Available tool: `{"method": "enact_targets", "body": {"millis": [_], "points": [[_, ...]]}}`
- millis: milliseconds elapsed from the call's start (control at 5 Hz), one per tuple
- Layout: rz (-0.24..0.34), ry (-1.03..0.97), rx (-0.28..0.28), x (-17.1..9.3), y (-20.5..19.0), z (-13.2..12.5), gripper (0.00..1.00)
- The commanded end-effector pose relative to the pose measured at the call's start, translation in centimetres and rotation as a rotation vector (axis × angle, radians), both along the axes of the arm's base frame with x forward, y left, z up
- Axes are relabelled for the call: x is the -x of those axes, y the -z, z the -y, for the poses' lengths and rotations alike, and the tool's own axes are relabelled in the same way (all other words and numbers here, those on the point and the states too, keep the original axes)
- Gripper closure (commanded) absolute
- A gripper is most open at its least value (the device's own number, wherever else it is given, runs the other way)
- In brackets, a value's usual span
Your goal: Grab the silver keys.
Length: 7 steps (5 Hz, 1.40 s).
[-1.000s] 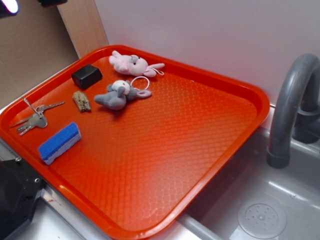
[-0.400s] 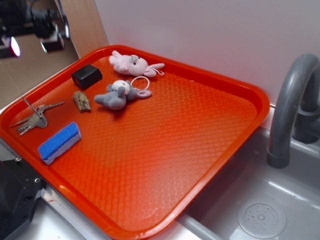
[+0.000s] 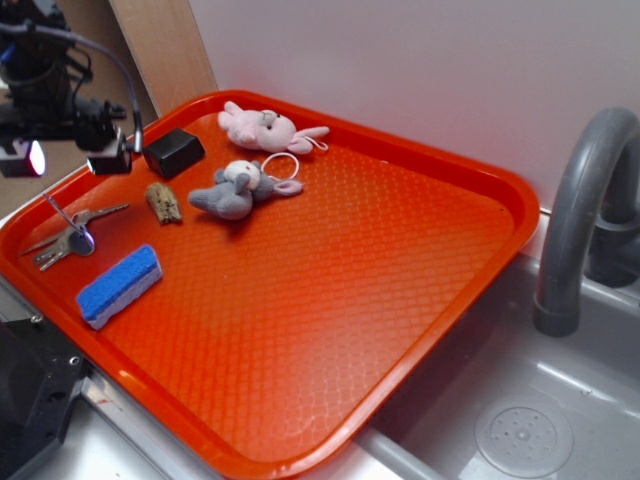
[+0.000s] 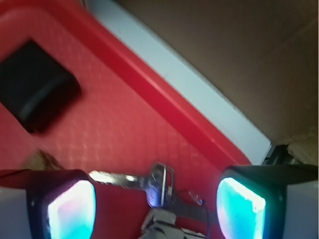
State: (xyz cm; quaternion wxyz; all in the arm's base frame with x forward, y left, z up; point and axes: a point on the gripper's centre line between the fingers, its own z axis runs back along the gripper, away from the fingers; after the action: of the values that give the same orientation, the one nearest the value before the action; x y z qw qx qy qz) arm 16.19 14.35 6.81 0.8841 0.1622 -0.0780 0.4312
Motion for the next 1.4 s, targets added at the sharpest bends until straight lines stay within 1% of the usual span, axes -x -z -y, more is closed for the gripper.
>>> {"method": "enact_targets", "body": {"millis": [0, 200, 400, 600, 800, 1000, 1200], "points": [[-0.071, -0.049, 0.065, 4.1, 1.0, -0.4, 0.00], [-0.057, 0.019, 0.096, 3.6, 2.8, 0.5, 0.00], [-0.023, 0.103, 0.089, 2.9, 2.7, 0.9, 1.00], [0.016, 0.174, 0.084, 2.4, 2.7, 1.5, 1.00], [0.002, 0.219, 0.091, 2.1, 2.3, 1.5, 1.00], [-0.053, 0.329, 0.093, 1.4, 1.3, 1.4, 1.00], [-0.102, 0.433, 0.054, -0.8, -1.9, 2.3, 1.00]]}}
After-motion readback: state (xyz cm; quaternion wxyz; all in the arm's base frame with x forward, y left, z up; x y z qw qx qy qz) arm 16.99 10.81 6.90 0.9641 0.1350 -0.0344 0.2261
